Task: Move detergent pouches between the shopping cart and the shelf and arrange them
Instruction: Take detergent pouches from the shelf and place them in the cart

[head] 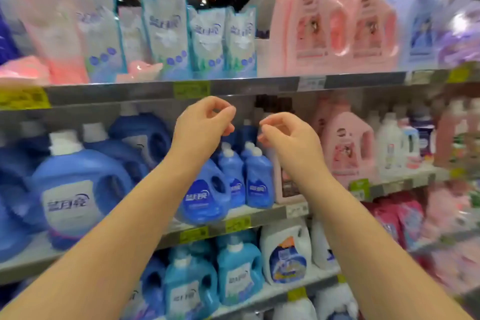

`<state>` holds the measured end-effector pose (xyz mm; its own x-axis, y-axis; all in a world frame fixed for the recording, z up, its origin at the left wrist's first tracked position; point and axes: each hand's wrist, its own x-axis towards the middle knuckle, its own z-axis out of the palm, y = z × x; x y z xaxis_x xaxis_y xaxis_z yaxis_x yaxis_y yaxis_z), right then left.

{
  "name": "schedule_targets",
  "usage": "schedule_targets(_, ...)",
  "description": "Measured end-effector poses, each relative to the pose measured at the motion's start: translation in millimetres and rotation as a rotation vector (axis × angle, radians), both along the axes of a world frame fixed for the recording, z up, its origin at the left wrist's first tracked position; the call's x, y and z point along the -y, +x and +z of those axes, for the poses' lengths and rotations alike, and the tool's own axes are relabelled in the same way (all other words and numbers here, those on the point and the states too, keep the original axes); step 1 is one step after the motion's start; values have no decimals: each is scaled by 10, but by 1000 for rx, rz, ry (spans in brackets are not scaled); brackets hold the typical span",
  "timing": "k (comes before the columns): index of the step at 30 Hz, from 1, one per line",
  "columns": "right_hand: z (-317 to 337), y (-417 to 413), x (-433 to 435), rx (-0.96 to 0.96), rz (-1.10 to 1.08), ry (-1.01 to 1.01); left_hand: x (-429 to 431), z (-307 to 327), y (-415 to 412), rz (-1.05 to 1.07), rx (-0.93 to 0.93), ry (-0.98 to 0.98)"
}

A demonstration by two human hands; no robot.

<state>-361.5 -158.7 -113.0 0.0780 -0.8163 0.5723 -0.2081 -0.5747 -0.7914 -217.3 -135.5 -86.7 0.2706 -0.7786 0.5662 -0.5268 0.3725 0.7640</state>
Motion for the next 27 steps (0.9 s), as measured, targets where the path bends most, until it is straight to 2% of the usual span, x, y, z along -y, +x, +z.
schedule_targets(7, 737, 1581, 282, -8, 225, -137, -191, 686, 1538, 302, 242, -38)
schedule_targets(9, 979, 1908, 436, -21, 257, -162, -166, 896, 1830, 334, 250, -27)
schedule_targets(15, 1650, 2738, 1115, -251, 286, -163, 136, 1425, 2590, 456, 223, 153)
schedule_targets(18, 1951, 3112, 1497, -411, 231, -156, 457, 1602, 2836, 475, 208, 262)
schedule_targets(23, 2232, 3699, 2014, -461, 308, 50, 1117, 1828, 3095, 356, 66, 364)
schedule_targets(27, 2284, 4013, 2279, -515, 417, 183, 1479, 1860, 3314, 389, 120, 462)
